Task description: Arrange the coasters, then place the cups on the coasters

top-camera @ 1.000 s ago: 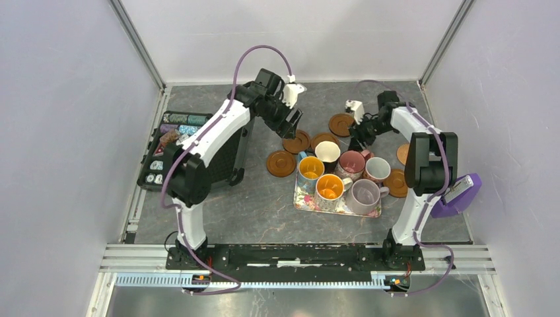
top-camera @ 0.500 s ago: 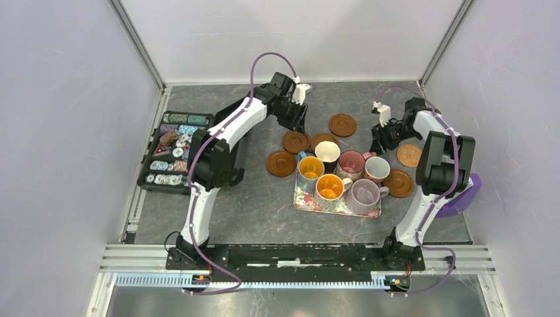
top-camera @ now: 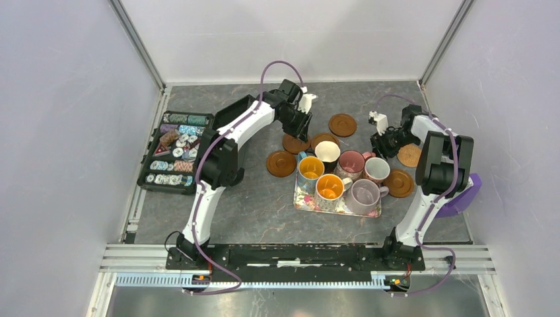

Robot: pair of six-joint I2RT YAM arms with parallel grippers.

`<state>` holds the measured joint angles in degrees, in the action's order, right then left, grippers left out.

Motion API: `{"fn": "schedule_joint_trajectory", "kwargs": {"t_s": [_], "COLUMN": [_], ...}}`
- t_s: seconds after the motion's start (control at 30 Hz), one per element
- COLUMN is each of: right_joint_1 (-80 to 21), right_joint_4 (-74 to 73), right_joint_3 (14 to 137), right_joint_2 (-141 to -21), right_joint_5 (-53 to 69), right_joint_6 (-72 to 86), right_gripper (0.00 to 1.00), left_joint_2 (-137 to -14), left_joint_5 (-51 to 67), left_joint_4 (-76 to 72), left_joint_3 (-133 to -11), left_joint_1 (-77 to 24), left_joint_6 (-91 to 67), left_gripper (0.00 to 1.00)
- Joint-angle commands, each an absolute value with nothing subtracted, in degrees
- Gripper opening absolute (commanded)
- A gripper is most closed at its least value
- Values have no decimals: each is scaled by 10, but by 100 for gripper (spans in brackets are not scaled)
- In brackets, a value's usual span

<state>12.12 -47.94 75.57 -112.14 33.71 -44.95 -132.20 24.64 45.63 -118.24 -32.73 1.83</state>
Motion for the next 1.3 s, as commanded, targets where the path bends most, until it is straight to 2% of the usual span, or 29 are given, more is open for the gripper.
{"fn": "schedule_joint_trajectory", "kwargs": {"t_s": [0.0,0.3,0.87,1.27], "right_joint_1": [124,125,117,100], "right_joint_4": [-480,-499,-481,-478], "right_joint_3": [751,734,681,623], "right_joint_2": [-1122,-1121,-1123,-1098], "right_joint_5": [315,323,347,358], "right_joint_6": [-459,-480,-476,-482], "right_gripper": [50,48,39,28], "left_joint_2": [-1338,-1332,-1360,-1323], "left_joint_5": [266,297,311,339], "left_joint_4": [468,471,471,471], "left_joint_3": [-1177,-1142,-1130,-1074], "left_joint_1": [-331,-331,-337,-340], "left_joint_6": [50,69,74,95], "left_gripper": [38,40,40,27]}}
